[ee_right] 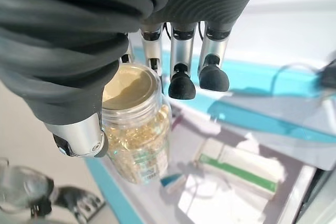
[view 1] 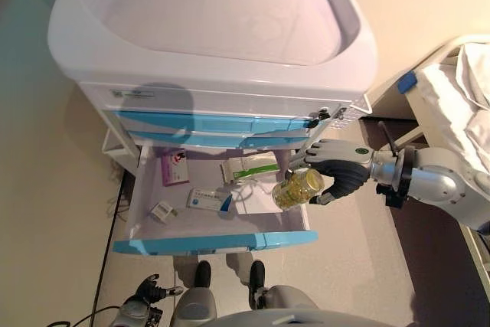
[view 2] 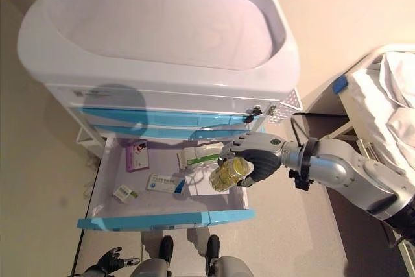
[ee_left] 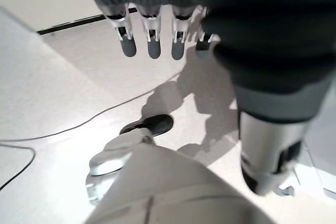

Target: Open the drawer and pick up the medicine

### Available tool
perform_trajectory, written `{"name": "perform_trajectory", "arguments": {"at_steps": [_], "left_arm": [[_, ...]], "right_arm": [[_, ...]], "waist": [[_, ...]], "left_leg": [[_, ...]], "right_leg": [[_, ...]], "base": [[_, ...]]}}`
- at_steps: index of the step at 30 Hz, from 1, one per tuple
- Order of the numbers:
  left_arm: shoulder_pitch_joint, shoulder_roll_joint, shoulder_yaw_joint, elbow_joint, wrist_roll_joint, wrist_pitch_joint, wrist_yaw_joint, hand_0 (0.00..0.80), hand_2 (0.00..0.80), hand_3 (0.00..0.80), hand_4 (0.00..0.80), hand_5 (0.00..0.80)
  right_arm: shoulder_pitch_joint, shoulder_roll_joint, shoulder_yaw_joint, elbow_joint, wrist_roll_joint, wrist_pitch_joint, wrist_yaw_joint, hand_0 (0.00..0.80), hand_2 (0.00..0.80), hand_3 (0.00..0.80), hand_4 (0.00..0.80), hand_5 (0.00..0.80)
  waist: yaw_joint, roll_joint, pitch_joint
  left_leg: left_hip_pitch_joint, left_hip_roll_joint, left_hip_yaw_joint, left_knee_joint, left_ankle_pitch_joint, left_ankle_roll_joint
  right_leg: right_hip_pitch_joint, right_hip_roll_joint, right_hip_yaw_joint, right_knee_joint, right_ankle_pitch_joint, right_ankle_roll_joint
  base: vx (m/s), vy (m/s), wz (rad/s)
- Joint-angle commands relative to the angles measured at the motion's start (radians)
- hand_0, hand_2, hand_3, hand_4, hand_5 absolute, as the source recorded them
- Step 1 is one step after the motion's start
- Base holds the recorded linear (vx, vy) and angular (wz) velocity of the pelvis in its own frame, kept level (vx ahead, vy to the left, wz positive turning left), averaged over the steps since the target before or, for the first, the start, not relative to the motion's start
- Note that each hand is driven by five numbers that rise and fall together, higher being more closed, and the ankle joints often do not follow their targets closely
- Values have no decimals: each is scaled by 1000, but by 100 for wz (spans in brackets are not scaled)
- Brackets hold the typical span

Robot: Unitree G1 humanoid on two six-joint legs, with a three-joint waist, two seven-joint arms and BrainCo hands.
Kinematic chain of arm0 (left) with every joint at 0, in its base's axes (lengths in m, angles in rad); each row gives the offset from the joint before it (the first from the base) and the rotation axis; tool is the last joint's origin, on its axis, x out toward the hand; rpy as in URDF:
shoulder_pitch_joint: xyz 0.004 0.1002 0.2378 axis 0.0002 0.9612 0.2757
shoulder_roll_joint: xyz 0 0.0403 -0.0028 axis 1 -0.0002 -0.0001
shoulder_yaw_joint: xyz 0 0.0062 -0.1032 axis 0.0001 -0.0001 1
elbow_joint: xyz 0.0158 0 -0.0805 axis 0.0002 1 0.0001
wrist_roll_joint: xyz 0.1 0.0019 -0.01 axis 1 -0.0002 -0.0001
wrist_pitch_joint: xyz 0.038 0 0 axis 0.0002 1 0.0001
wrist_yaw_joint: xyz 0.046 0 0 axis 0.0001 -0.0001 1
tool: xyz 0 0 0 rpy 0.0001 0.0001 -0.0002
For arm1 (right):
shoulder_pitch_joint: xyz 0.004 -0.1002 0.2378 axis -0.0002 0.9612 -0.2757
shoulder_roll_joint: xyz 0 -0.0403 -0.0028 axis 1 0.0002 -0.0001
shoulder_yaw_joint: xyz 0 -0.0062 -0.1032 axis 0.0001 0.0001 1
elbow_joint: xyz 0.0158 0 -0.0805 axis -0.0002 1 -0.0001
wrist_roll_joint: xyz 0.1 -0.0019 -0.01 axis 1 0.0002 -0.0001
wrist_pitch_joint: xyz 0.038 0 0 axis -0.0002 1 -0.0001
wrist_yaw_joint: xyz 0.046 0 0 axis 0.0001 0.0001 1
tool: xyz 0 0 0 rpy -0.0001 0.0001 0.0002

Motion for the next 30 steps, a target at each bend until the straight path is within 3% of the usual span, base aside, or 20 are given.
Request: {"name": "perform_trajectory", "arguments": {"at_steps": [1,8,14,21,25,30], "left_arm": [[19,5,15,38,58,-16,-17,0,0,0,0,0],[46,1,4,41,48,-29,-37,0,0,0,0,0],[68,-1,-7,51,35,-34,-47,0,0,0,0,0],[101,12,-17,71,18,-32,-55,0,0,0,0,0],[114,24,-19,79,-3,-30,-60,0,0,0,0,0],[133,47,-18,89,-34,-24,-64,0,0,0,0,0]], "right_arm": [[18,-36,-62,-90,156,-12,3,800,800,800,800,800],[-56,-180,-164,-92,411,22,28,800,800,800,800,800],[-198,-257,-90,-5,507,20,20,800,800,800,800,800],[-493,-306,122,192,525,20,-33,800,800,800,800,800],[-752,-305,363,334,512,27,-54,800,800,800,800,800],[-1082,-236,680,586,461,54,-76,800,800,800,800,800]], "waist": [[4,-23,-55],[-9,-27,-97],[-8,-33,-116],[12,-56,-128],[23,-71,-127],[43,-89,-127]], "left_leg": [[-37,-38,6,53,-67,19],[-17,-37,18,42,-69,18],[-7,-37,15,34,-66,15],[-1,-38,-5,23,-61,12],[2,-38,-21,16,-56,9],[5,-37,-49,3,-47,5]], "right_leg": [[-33,-27,13,-7,79,91],[-22,-25,27,-13,80,95],[-12,-28,18,-19,81,97],[4,-34,-9,-22,77,97],[12,-36,-26,-22,73,96],[25,-40,-51,-24,68,95]], "base": [[33,22,-16],[30,12,-11],[22,3,-1],[33,-4,7],[29,-13,16],[24,-17,14]]}}
